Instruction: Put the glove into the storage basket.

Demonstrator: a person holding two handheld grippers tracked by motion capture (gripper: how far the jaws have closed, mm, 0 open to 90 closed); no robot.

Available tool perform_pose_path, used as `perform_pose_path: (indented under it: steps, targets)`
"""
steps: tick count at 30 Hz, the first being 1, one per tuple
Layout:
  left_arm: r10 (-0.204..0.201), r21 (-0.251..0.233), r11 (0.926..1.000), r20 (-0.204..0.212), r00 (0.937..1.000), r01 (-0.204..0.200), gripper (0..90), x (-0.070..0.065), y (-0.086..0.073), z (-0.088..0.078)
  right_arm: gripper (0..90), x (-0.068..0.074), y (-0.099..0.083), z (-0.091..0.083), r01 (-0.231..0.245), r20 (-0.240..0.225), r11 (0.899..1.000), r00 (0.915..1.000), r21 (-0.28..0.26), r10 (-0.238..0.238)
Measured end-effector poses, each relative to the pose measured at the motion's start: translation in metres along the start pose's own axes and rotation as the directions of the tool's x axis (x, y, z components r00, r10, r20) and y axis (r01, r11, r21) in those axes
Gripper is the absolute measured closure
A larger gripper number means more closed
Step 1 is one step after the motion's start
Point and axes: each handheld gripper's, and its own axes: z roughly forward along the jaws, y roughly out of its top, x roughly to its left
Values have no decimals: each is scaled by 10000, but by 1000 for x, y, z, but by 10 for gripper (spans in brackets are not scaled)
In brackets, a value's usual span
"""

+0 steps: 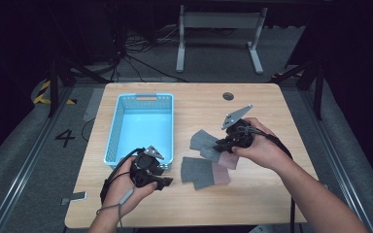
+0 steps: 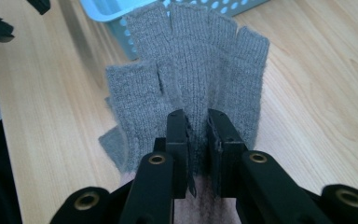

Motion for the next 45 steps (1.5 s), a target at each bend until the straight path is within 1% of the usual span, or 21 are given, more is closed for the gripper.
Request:
perform_pose_path:
  steps: [4, 5, 7, 10, 12, 14, 15, 16, 18, 21, 26, 29, 32, 33, 34, 35, 38, 40, 42, 44, 45]
  targets:
    - [-15, -23, 10000, -13, 10000, 15, 531, 0, 0, 0, 803, 5, 2, 6, 186, -216, 9998, 9996, 57, -184]
    - [-7, -20, 10000, 9, 10000, 7, 532, 0, 0, 0, 803, 6, 2, 7, 143, -244, 9999, 9996, 67, -142]
    - [-1, -48, 10000, 29, 10000, 1, 534, 0, 0, 0, 802, 9, 1, 11, 294, -376, 9995, 9989, 114, -290]
    - [30, -133, 9999, 108, 9999, -29, 534, 1, 1, 1, 801, 11, 0, 19, 385, -522, 9990, 9979, 247, -372]
    - [110, -407, 9991, 225, 9997, -101, 536, 1, 0, 2, 800, 13, -3, 25, 461, -602, 9984, 9972, 313, -442]
    - [100, -578, 9983, 339, 9994, -80, 540, 2, 0, 3, 800, 14, -5, 30, 650, -563, 9970, 9965, 421, -626]
    - [30, -779, 9970, 508, 9987, 9, 545, 3, 0, 4, 800, 14, -6, 32, 674, -578, 9966, 9962, 475, -647]
    - [4, -758, 9971, 572, 9984, 40, 552, 4, 0, 4, 800, 15, -7, 35, 760, -588, 9958, 9956, 519, -730]
    - [62, -750, 9972, 544, 9985, -21, 562, 4, 0, 6, 800, 16, -10, 40, 902, -642, 9940, 9942, 612, -863]
    - [95, -705, 9975, 583, 9983, -54, 574, 4, 1, 8, 800, 19, -13, 46, 973, -671, 9917, 9935, 835, -918]
    - [224, -279, 9994, 557, 9982, -208, 596, 3, 4, 13, 800, 22, -19, 57, 1229, -846, 9873, 9898, 1004, -1146]
    - [286, -88, 9996, 535, 9982, -281, 608, 2, 5, 18, 800, 22, -21, 61, 1379, -810, 9839, 9883, 1141, -1291]
    - [357, 58, 9993, 443, 9984, -360, 612, 2, 5, 20, 799, 23, -23, 64, 1351, -875, 9830, 9883, 1244, -1248]
    - [365, 77, 9993, 450, 9983, -368, 612, 2, 6, 21, 799, 23, -23, 66, 1400, -832, 9825, 9880, 1224, -1304]
    - [356, 112, 9993, 473, 9982, -362, 614, 2, 6, 22, 798, 24, -24, 67, 1321, -833, 9823, 9891, 1327, -1217]
    - [356, 123, 9993, 470, 9983, -362, 604, 1, 6, 22, 798, 24, -25, 68, 1346, -829, 9814, 9888, 1369, -1240]
    - [335, 112, 9994, 414, 9986, -339, 517, 1, 7, 23, 795, 25, -27, 72, 1359, -858, 9798, 9885, 1466, -1242]
    - [398, 68, 9992, 550, 9977, -402, 497, 0, 6, 23, 791, 26, -29, 75, 1384, -870, 9786, 9882, 1525, -1262]
    - [448, 131, 9989, 495, 9978, -455, 479, 0, 6, 25, 780, 27, -30, 76, 1450, -878, 9782, 9872, 1487, -1330]
    - [526, 205, 9984, 376, 9979, -534, 472, -1, 7, 28, 759, 27, -30, 77, 1413, -908, 9799, 9874, 1408, -1294]
    - [541, 258, 9982, 385, 9978, -551, 473, -2, 7, 29, 743, 28, -31, 77, 1306, -907, 9820, 9887, 1361, -1190]
